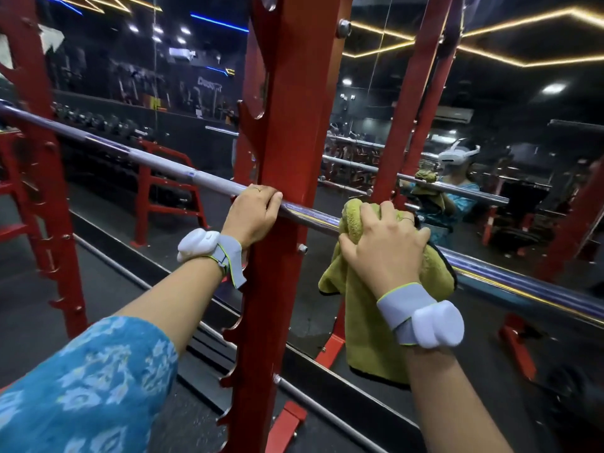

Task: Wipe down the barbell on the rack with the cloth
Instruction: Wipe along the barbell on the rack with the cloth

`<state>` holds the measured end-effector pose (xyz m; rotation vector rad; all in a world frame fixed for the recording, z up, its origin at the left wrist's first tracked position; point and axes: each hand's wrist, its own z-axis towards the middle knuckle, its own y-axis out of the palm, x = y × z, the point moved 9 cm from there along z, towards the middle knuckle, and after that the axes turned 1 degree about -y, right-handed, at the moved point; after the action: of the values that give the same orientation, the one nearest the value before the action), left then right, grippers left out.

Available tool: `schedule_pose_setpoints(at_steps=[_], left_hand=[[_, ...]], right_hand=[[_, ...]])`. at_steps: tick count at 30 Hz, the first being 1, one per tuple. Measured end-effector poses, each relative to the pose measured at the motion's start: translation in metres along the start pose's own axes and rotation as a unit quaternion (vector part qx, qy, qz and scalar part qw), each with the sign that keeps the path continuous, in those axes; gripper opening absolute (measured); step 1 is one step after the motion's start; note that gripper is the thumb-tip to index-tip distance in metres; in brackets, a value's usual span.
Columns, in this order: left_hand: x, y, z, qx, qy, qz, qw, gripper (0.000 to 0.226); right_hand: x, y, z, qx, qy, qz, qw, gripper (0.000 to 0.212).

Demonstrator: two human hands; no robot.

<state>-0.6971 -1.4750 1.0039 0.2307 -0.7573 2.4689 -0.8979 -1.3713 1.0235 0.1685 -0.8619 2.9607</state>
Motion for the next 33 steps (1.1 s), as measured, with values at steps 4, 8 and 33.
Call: schedule_pose_setpoints(at_steps=[4, 8, 33], left_hand=[[-0.003, 0.004, 0.009, -0.007, 0.043, -0.005, 0.999, 0.056], [-0.004, 0.006, 0.016, -0.011, 0.09, -0.005, 0.996, 0.052], [0.004, 0.021, 0.01, 0.006, 0.203, -0.004, 0.979, 0.029]], right_hand=[[-0.007, -0.002, 0.003, 0.019, 0.006, -0.046, 0.999, 0.041], [-0.036, 0.005, 0.005, 0.02, -0.003, -0.135, 0.991, 0.03], [-0.113, 0.045, 0.021, -0.124, 0.144, 0.043, 0.981, 0.053]])
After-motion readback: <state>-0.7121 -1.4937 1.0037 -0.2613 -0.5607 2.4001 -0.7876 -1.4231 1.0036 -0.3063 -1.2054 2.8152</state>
